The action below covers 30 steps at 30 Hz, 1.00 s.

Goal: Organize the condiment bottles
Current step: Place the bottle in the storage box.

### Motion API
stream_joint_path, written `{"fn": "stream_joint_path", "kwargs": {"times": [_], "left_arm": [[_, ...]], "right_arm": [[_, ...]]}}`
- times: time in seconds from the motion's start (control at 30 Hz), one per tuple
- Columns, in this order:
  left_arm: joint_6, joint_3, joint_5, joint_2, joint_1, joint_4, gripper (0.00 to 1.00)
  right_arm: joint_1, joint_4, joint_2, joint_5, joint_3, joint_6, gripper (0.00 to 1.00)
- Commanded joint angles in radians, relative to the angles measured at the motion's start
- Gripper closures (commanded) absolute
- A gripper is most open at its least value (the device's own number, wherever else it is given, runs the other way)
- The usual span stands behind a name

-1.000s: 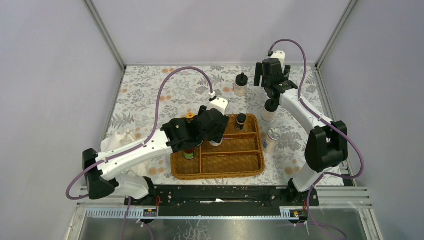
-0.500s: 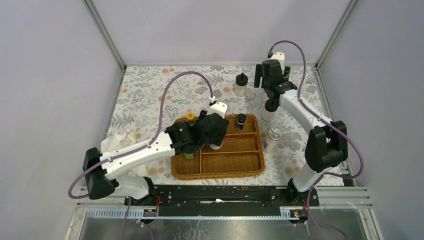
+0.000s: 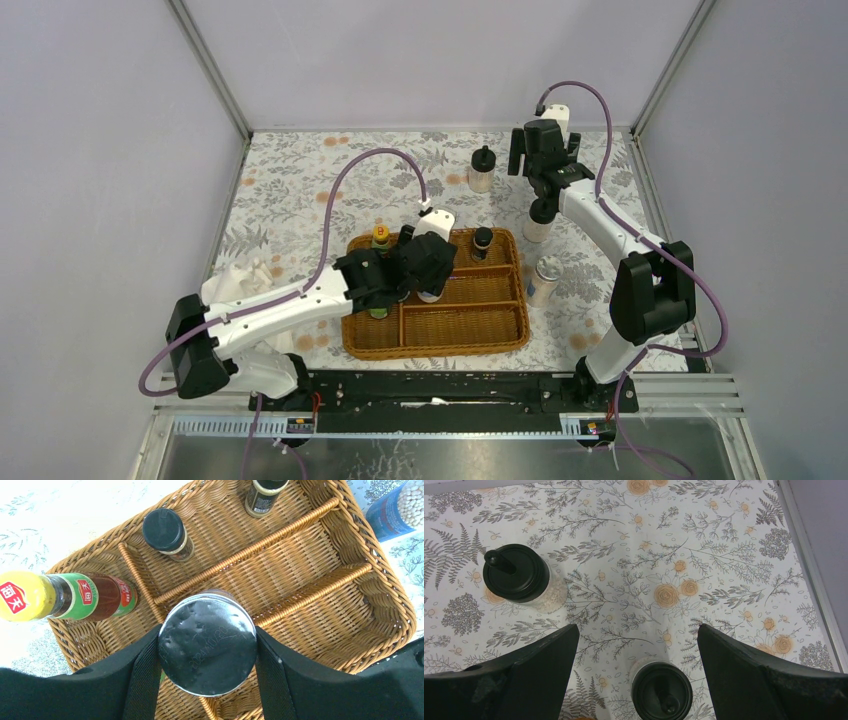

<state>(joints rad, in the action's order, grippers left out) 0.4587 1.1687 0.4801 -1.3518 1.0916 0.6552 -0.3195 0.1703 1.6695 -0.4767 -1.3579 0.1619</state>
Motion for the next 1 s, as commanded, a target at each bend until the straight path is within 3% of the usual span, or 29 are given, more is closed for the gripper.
{"fn": "stream_joint_path", "kwargs": {"times": [0.0,0.97], "left_arm": [[0.008,-0.008,0.042,0.002,0.007,-0.097,1.0],[0.008,-0.06,0.071,-0.068,0.005,-0.152,1.0]], "right_arm": [[0.007,-0.035,-0.016,0.0,0.003,-0.002,0.04],[0.007,-0.043,0.01,-0.004,0.011,-0.004,0.04]]}}
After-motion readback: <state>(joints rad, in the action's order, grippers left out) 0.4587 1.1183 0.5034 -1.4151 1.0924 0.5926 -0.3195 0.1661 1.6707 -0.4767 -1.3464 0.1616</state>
